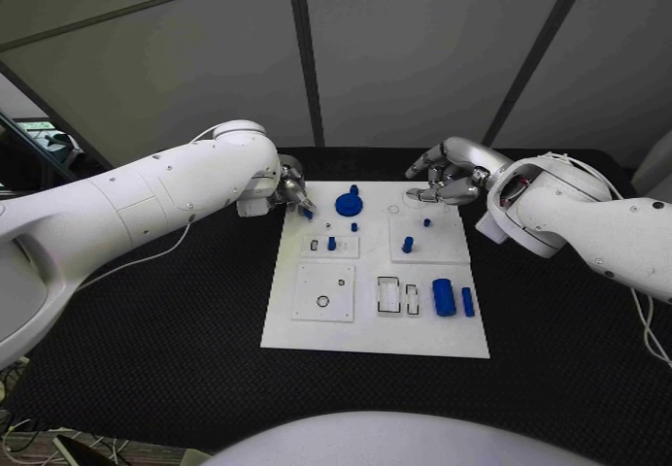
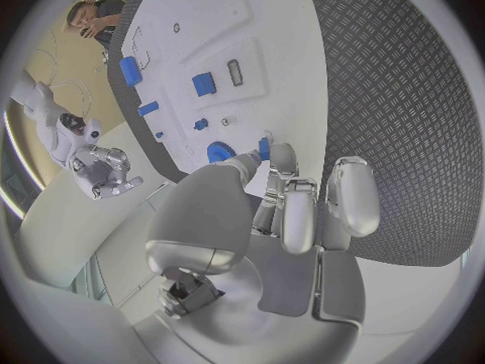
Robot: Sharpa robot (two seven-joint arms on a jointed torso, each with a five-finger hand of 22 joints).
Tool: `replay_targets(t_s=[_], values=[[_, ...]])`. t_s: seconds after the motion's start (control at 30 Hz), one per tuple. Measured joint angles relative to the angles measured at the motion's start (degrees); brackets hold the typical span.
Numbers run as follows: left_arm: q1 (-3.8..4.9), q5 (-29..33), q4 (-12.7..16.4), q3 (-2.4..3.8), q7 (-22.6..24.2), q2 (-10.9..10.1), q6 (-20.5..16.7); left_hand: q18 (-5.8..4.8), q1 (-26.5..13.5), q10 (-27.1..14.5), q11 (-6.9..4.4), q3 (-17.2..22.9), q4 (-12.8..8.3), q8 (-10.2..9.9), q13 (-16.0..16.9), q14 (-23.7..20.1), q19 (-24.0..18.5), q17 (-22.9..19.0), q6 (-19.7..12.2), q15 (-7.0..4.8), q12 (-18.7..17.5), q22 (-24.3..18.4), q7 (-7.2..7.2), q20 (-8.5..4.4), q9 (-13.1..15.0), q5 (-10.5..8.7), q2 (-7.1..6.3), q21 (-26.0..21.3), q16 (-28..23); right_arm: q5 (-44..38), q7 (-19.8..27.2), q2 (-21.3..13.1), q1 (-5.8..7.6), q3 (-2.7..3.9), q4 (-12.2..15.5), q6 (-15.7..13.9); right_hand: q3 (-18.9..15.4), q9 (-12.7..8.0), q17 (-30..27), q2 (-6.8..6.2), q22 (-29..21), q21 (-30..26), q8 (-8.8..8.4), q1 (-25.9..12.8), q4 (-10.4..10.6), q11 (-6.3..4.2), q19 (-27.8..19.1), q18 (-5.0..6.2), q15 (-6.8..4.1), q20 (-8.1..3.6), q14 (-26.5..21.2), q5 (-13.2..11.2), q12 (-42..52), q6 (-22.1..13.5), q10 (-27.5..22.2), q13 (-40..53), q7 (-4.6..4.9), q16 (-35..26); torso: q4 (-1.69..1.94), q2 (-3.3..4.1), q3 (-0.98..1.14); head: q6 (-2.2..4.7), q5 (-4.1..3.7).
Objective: Assemble the parts on the task board
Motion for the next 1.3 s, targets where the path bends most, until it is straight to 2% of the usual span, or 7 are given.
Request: replay_targets(t_s=[0.2,0.23,0.5,0.67,0.83,1.03,1.3], values=[[-0.04,2.1,3.8,0.00,0.1,-2.9,-1.5,-0.01,-0.9,0.8,-0.20,1.7,-0.1,0.6,0.3,0.0,0.2,0.0,0.0,0.00,0.4,0.0,0.00,-0.21,0.4,-0.14,-0.89,0.0,0.2,0.0,0.0,-0.1,0.00,0.00,0.0,0.0,0.0,0.0,0.0,0.00,0.0,0.0,0.00,0.0,0.0,0.00,0.0,0.00,0.00,0.00,0.0,0.0,0.0,0.0,0.0,0.0,0.00,0.0,0.01,-0.03,-0.02,0.07,-0.10],[-0.04,2.4,4.7,-0.01,0.1,-3.6,-1.8,0.00,-1.1,0.9,-0.30,2.3,-0.7,0.6,0.4,0.0,0.2,0.0,0.0,0.00,0.4,0.0,0.00,-0.21,0.5,-0.16,-1.03,0.2,0.2,0.0,0.0,-0.2,0.00,0.00,0.0,0.0,0.0,0.0,0.0,0.00,0.0,0.0,0.00,0.0,0.0,0.00,0.0,0.00,0.00,0.00,0.0,0.0,0.0,0.0,0.0,0.0,0.00,0.0,0.02,-0.03,-0.02,0.07,-0.11],[-0.22,4.4,12.6,-0.03,0.1,-8.5,-5.1,0.00,-2.2,1.3,-0.30,3.8,-0.8,1.2,0.7,0.1,0.8,0.0,0.0,-0.26,0.7,0.0,0.00,-0.40,0.8,-0.21,-1.56,0.5,0.2,0.0,0.0,-0.4,0.00,0.00,0.0,0.0,0.0,0.0,0.0,0.00,0.0,0.0,0.00,0.0,0.0,0.00,0.0,0.00,0.00,0.00,0.0,0.0,0.0,0.0,0.0,0.1,0.00,0.0,0.12,-0.04,-0.04,-0.07,0.01],[-0.81,4.3,17.5,-0.16,0.0,-10.8,-7.1,0.00,-2.6,1.8,-0.39,4.8,-1.1,1.3,0.8,0.0,0.8,0.0,0.0,-0.40,0.7,0.0,0.00,-0.40,1.2,-0.24,-2.01,0.5,0.4,0.0,0.0,-0.5,0.00,0.00,0.0,0.0,0.0,0.0,0.0,0.00,0.0,0.0,0.00,0.0,0.0,0.00,0.0,0.00,0.00,0.00,0.0,0.0,0.0,0.0,0.0,0.0,0.00,0.0,0.12,-0.04,-0.03,-0.27,0.30],[-1.52,3.3,19.7,-0.37,-0.2,-11.6,-8.1,0.00,-2.7,1.8,-0.40,4.9,-1.1,1.4,0.9,0.0,0.8,0.0,0.0,-0.40,0.9,0.0,-0.02,-0.40,1.2,-0.13,-2.09,0.5,0.4,0.0,0.0,-0.5,0.00,0.00,0.0,0.1,0.0,0.0,0.0,0.00,0.0,0.0,0.00,0.0,0.0,0.00,0.0,0.00,0.00,0.00,0.0,0.0,0.0,0.0,0.0,0.0,0.00,0.0,0.11,-0.04,-0.03,-0.41,0.49],[-2.50,2.0,20.9,-0.67,-0.6,-12.0,-8.6,0.00,-3.0,2.1,-0.51,5.5,-1.5,1.6,0.9,0.0,1.0,0.0,0.2,-0.40,0.9,0.0,-0.21,-0.60,1.2,-0.13,-2.39,0.7,0.4,0.0,0.0,-0.5,0.00,0.00,0.0,0.1,0.0,0.0,0.0,0.00,0.0,0.0,0.00,0.0,0.0,0.00,0.0,0.00,0.00,0.00,0.0,0.0,0.0,0.0,0.0,0.0,0.00,0.0,0.00,-0.02,-0.01,-0.48,0.61],[-3.00,1.0,21.4,-0.83,-1.4,-12.0,-8.6,0.00,-3.0,2.1,-0.50,5.7,-1.4,1.6,0.9,0.0,1.0,0.0,0.2,-0.40,0.9,0.0,-0.21,-0.60,1.2,-0.14,-2.40,0.7,0.4,0.0,-0.1,-0.6,0.00,0.00,0.0,0.1,0.0,0.0,0.0,0.00,0.0,0.0,0.00,0.0,0.0,0.00,0.0,0.00,0.00,0.00,0.0,0.0,0.0,0.0,0.0,0.0,0.00,0.0,-0.06,0.06,0.01,-0.54,0.63]])
